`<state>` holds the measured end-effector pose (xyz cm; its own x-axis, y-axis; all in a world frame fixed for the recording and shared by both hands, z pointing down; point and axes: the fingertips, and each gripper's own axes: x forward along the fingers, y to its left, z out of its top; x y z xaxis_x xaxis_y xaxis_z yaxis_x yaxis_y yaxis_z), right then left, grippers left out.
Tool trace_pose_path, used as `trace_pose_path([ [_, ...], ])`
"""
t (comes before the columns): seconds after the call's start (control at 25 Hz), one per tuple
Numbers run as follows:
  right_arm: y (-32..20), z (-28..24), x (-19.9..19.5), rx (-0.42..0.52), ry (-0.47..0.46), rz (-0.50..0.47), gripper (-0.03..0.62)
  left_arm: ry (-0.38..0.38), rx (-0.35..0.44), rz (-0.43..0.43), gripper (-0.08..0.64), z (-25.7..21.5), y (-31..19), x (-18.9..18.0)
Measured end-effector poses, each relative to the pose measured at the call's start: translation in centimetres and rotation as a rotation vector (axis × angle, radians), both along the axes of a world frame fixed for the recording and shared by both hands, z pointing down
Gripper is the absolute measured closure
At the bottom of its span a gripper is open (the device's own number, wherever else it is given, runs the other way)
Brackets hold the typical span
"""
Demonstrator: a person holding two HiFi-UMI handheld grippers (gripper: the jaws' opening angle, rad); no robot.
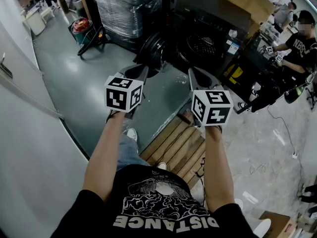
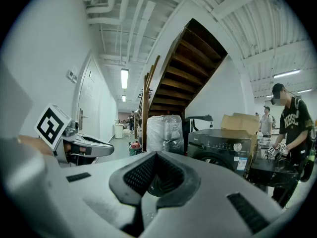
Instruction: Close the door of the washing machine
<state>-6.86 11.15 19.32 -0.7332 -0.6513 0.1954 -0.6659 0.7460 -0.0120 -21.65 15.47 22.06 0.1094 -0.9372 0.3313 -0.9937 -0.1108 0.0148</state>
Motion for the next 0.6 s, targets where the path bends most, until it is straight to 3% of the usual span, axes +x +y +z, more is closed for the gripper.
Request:
trace_pose_path([
  [0.6, -0.9, 1.7, -2.0, -0.004, 0.015, -0.04, 0.569, 0.066, -0.021, -0.001, 0.52, 1.8, -1.7, -2.1],
])
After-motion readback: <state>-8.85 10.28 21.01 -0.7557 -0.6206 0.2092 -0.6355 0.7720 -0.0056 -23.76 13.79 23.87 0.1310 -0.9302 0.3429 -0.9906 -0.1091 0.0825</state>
